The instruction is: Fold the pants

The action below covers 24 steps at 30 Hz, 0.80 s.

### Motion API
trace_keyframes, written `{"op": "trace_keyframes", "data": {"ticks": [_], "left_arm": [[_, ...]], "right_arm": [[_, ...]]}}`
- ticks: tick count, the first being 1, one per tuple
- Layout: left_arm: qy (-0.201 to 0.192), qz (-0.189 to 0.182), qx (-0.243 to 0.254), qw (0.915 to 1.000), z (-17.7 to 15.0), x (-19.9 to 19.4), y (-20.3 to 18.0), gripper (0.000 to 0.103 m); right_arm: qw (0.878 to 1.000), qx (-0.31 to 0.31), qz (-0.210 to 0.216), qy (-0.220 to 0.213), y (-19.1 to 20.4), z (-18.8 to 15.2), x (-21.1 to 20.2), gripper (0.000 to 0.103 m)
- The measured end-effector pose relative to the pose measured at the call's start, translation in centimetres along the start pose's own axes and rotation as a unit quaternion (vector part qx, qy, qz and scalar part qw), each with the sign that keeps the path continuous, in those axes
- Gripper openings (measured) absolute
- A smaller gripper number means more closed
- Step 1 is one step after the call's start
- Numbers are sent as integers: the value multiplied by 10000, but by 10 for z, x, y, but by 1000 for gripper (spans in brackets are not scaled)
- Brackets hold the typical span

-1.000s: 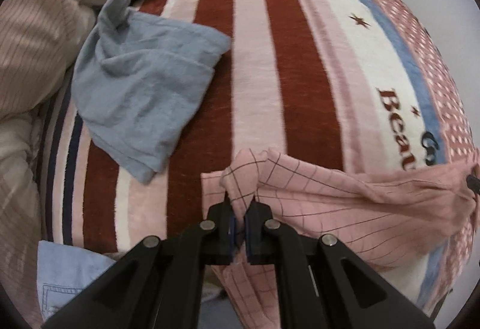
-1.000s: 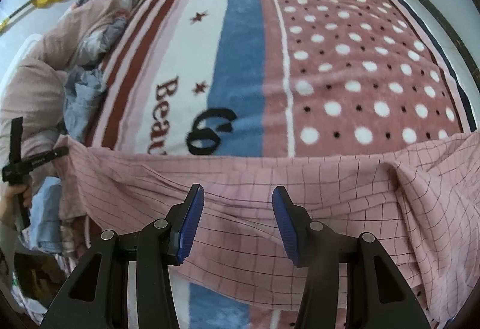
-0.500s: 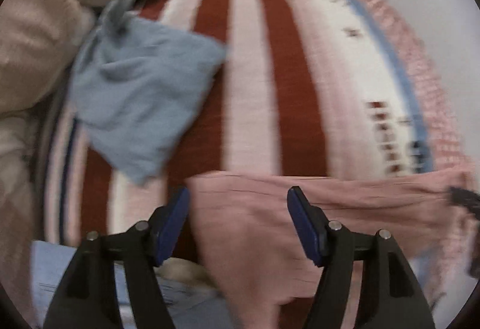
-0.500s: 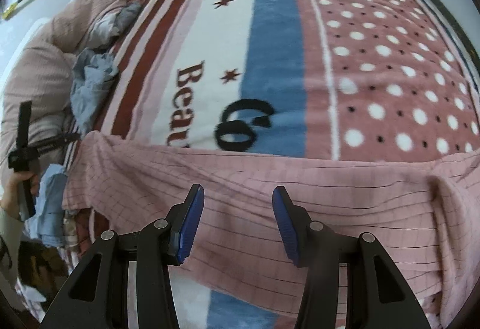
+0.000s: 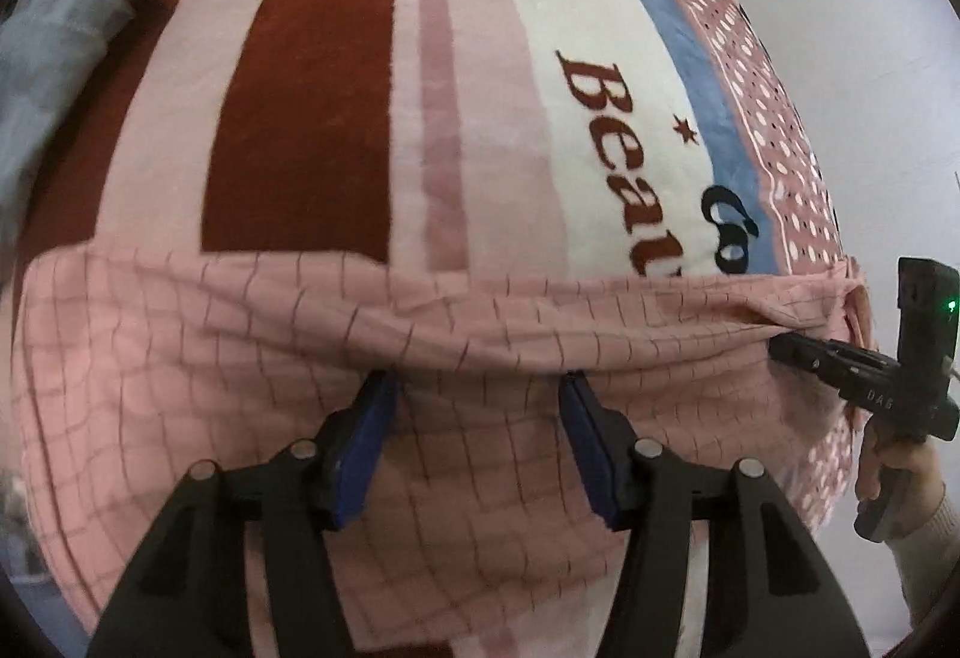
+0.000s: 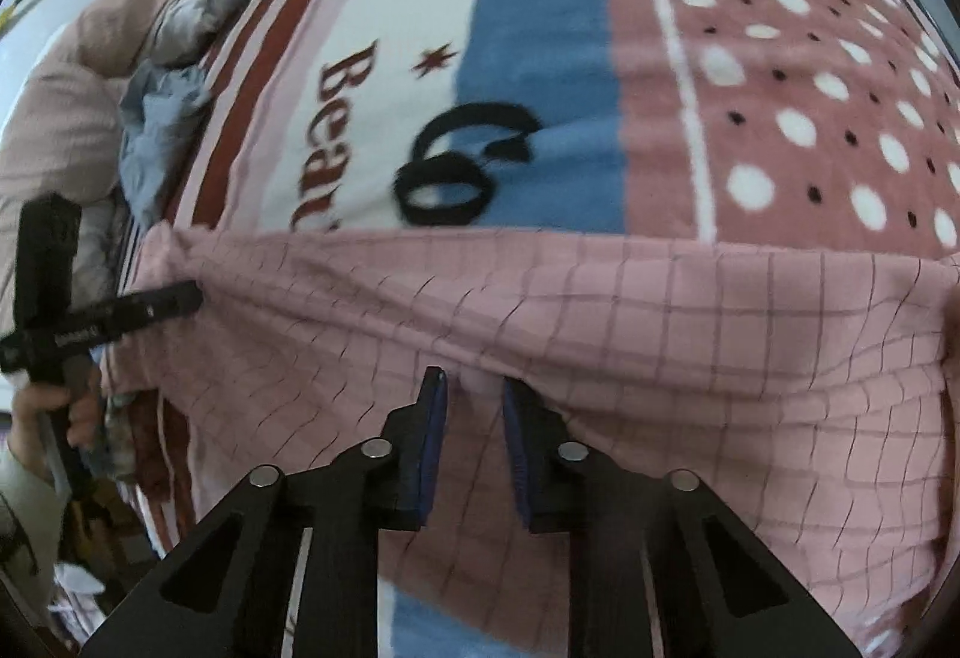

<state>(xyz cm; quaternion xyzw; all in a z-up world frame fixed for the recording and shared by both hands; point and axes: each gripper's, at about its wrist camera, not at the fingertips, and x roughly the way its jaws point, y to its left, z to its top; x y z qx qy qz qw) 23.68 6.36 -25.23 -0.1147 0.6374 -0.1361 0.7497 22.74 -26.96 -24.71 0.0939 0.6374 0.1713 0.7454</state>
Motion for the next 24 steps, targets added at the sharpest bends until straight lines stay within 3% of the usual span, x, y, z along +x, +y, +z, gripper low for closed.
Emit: {"op": "trace_keyframes", "data": {"ticks": [7,12,15,18,24], "left_arm": [[-455,333,-72,9984,25,5,4,54],[-522,550,-127,9970,32,1,4,54],[-544,522,-98,9971,33,-7,-11,54],[-636,567,-1,9964,27,-23,-32,62],[-684,629,154,9956,15,-37,-91,63]], "right_arm": [[9982,-14,-372,-465,-12,22,-3,6],[9942,-115,-753,-760,-15,33,-12,7],[9937,-74,-698,-877,-20,30,-27,13],[9928,21,-564,-1052,-26,18,-48,28],[9916,339,-520,-1131,-59,-27,-91,37]]}}
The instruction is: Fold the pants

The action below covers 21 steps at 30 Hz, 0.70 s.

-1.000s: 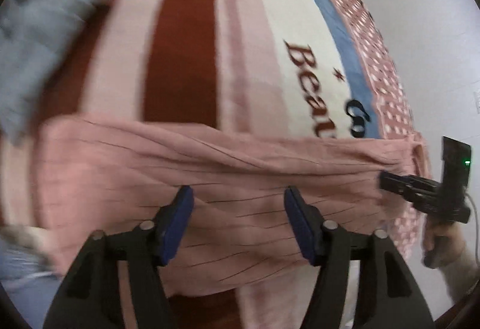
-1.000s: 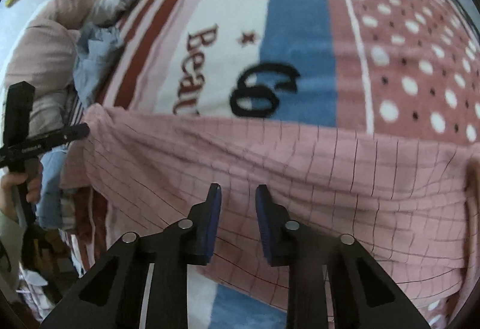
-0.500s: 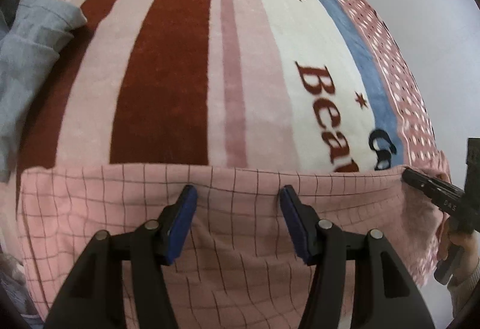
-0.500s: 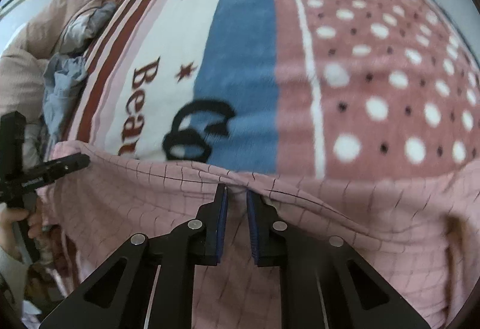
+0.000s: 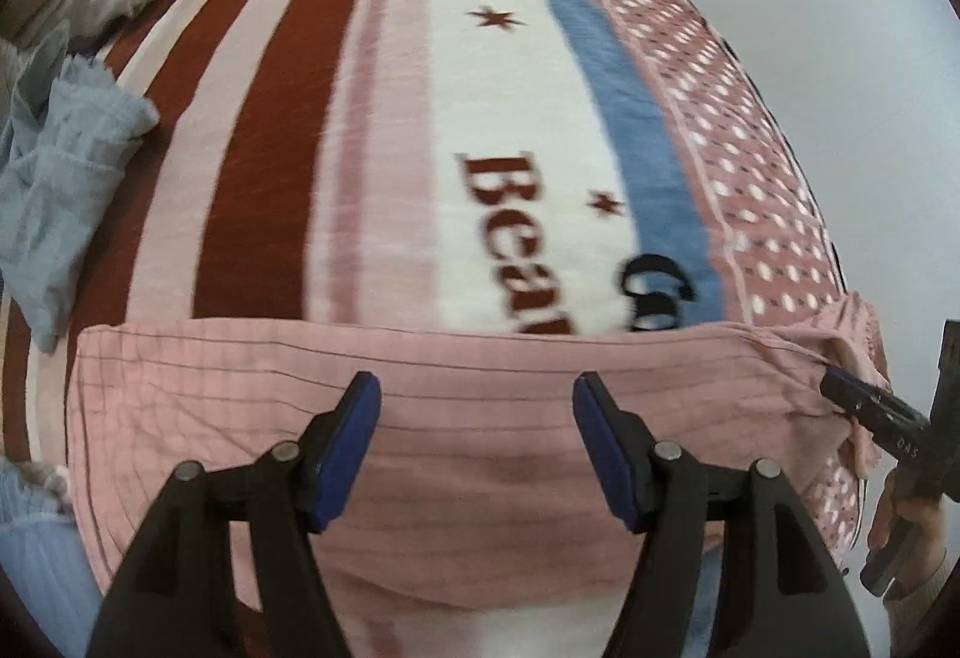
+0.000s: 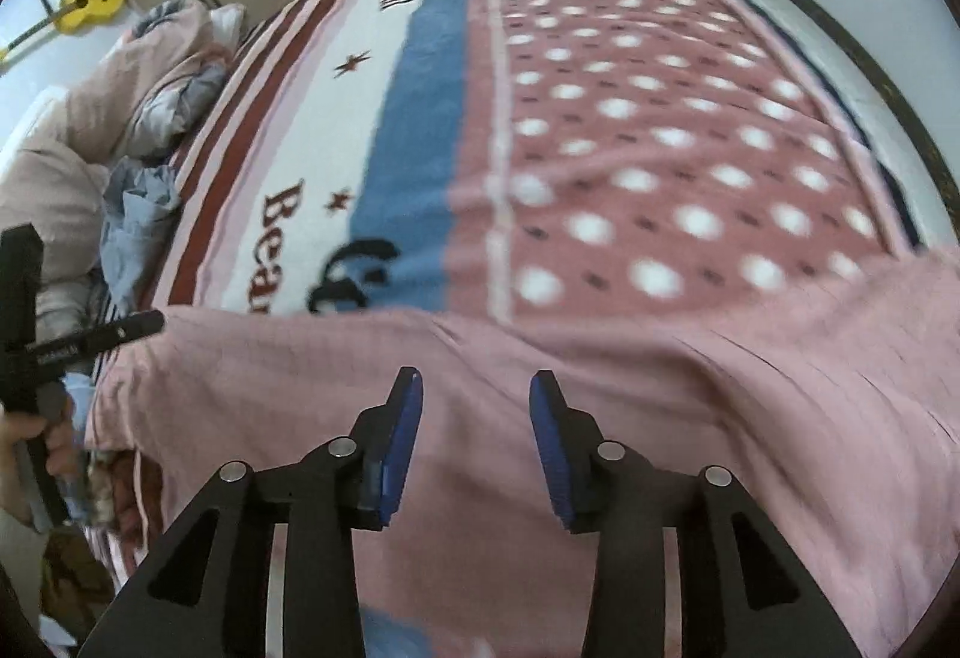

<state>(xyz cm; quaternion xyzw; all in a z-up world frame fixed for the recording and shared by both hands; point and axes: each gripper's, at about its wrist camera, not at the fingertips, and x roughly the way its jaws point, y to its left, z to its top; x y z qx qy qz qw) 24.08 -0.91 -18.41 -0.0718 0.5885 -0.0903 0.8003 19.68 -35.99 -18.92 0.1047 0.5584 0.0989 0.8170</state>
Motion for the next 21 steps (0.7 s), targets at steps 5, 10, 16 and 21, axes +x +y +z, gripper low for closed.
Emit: {"op": "trace_keyframes", "data": {"ticks": [5,10,16,21], "left_arm": [[-140,103,-22,9998,-19,-8,-58,73],[-187,156,-186,9995,-42,-6,-114,74],[-259,226,-163,9993,-55,-7,-171,74],[-253,376,-202,9988,-71,0,-196,74]], "right_arm": [[9993,360,8,-98,-66,-31,-46,42],[9975,690,72,-162,-129,-62,-84,45],[9937,1093,254,-68,-181,-101,-109,51],[9898,1390,303,73,-216,-126,-114,51]]}}
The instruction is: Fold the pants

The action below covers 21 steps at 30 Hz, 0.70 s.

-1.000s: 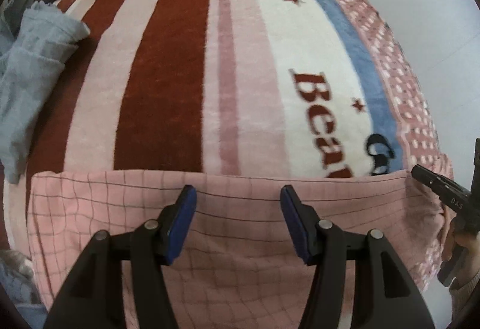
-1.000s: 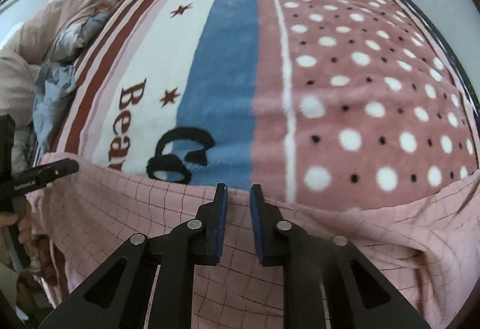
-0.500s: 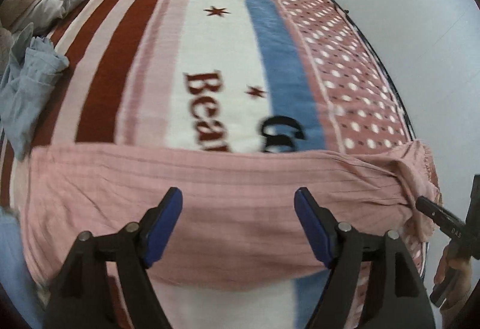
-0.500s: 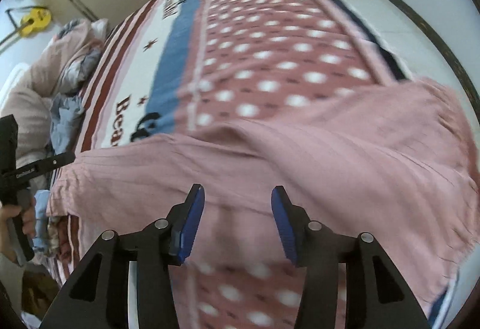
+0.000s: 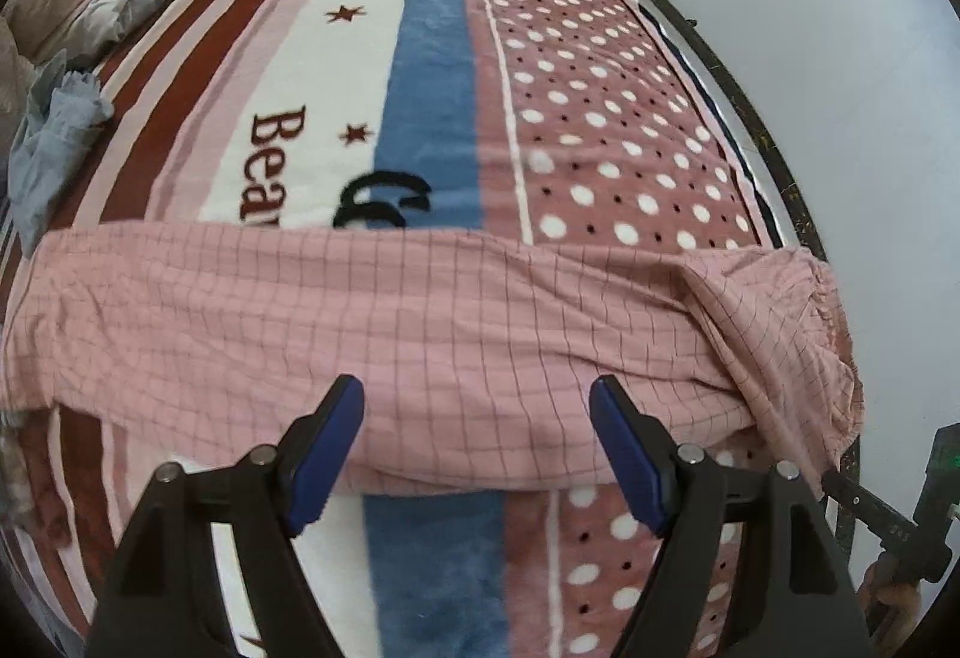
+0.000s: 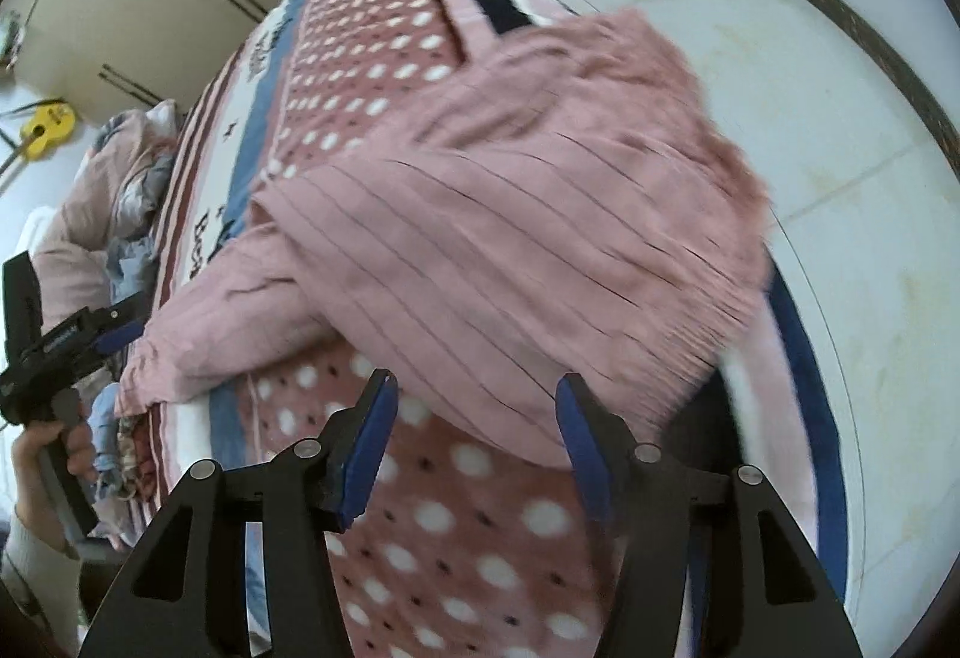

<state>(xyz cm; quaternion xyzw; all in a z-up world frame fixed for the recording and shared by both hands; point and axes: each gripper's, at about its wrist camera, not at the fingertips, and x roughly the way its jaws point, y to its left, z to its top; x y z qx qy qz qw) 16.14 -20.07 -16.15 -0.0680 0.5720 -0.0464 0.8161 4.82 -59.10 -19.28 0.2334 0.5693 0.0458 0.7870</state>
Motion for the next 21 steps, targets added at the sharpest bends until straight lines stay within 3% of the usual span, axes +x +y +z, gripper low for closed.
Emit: {"op": "trace_keyframes", "data": {"ticks": [10,16,21], "left_arm": [[194,84,-95,9997,-24,17,-16,74],[191,55,-116,9997,-23,17,-21,74],[110,102,-149,9998,-26,15,-14,74]], "right_arm": [[9977,384,531,145,-29,-16,-11,50],[9967,691,359,241,-50,-30,-19,53],[9922,883,864,185,-59,-27,5,53]]}}
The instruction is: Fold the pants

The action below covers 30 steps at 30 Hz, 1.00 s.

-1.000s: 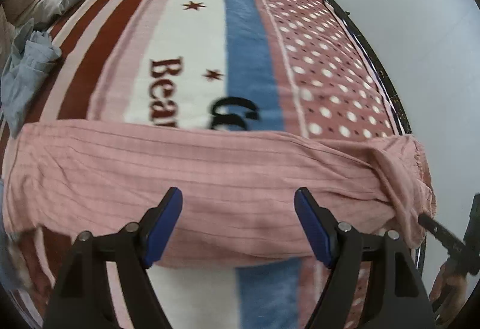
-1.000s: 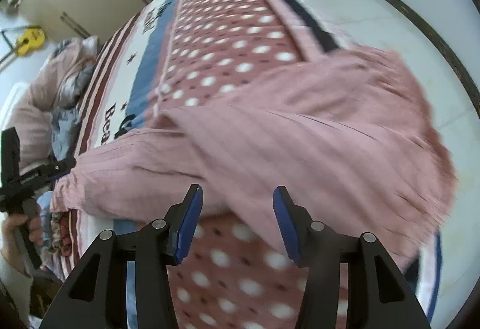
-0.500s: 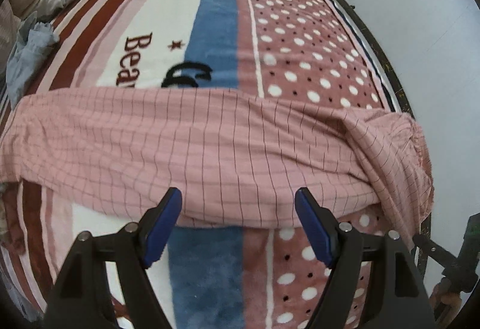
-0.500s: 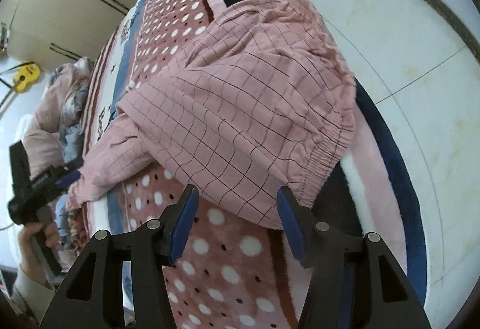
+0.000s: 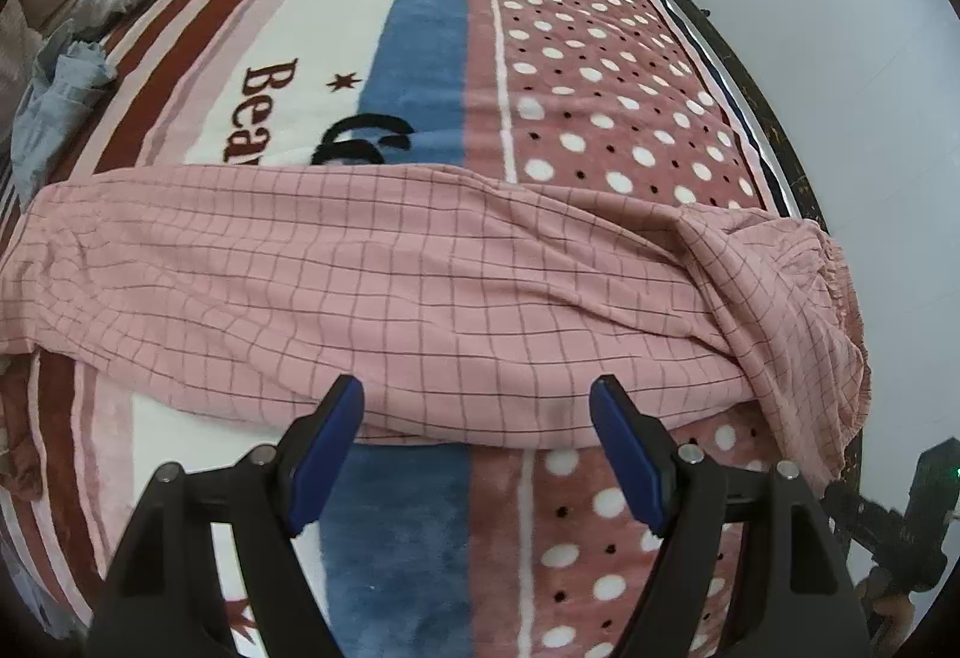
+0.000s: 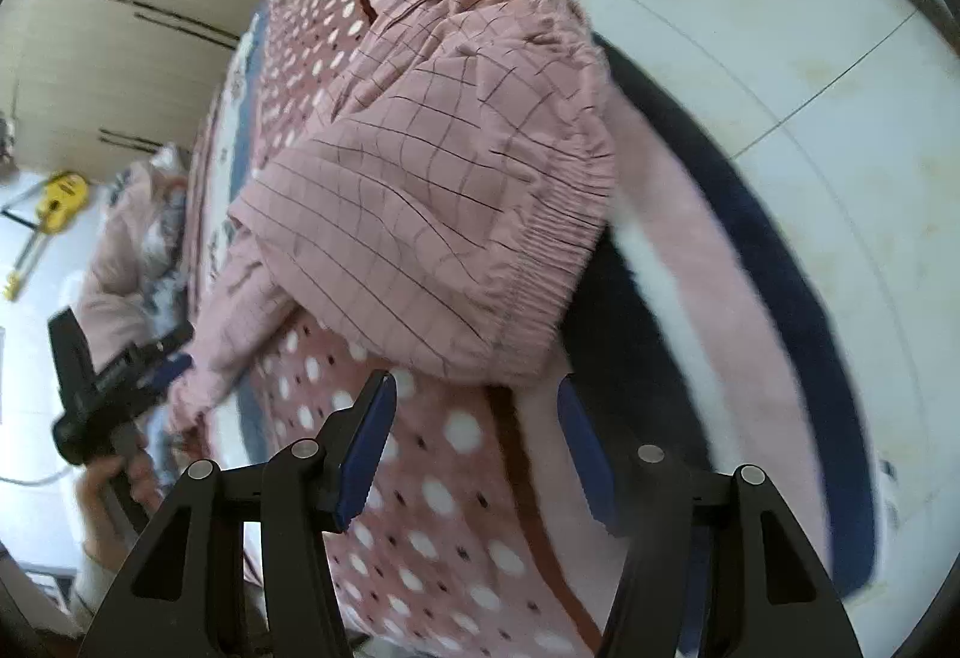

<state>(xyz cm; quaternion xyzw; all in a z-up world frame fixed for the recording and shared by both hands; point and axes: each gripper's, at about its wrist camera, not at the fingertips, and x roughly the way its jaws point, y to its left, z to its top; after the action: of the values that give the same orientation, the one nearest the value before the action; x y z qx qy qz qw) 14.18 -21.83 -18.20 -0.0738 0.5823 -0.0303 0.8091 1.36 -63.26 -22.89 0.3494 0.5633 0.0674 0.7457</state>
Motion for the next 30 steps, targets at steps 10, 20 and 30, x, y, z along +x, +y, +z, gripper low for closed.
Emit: {"op": "trace_keyframes", "data": {"ticks": [10,20,30], "left_arm": [[-6,78,-117,9999,-1,1,16,74],[-163,161,-106,9997,33,-14,20,74],[-216,325,-405,9984,79,-5,13,74]], "right_arm": [[9988,-167,149,-442,20,25,0,14],[9867,-1134,-107,-1156,67,109,-41,14],[9771,-1388,-589,-1501,69,192,-47,13]]}}
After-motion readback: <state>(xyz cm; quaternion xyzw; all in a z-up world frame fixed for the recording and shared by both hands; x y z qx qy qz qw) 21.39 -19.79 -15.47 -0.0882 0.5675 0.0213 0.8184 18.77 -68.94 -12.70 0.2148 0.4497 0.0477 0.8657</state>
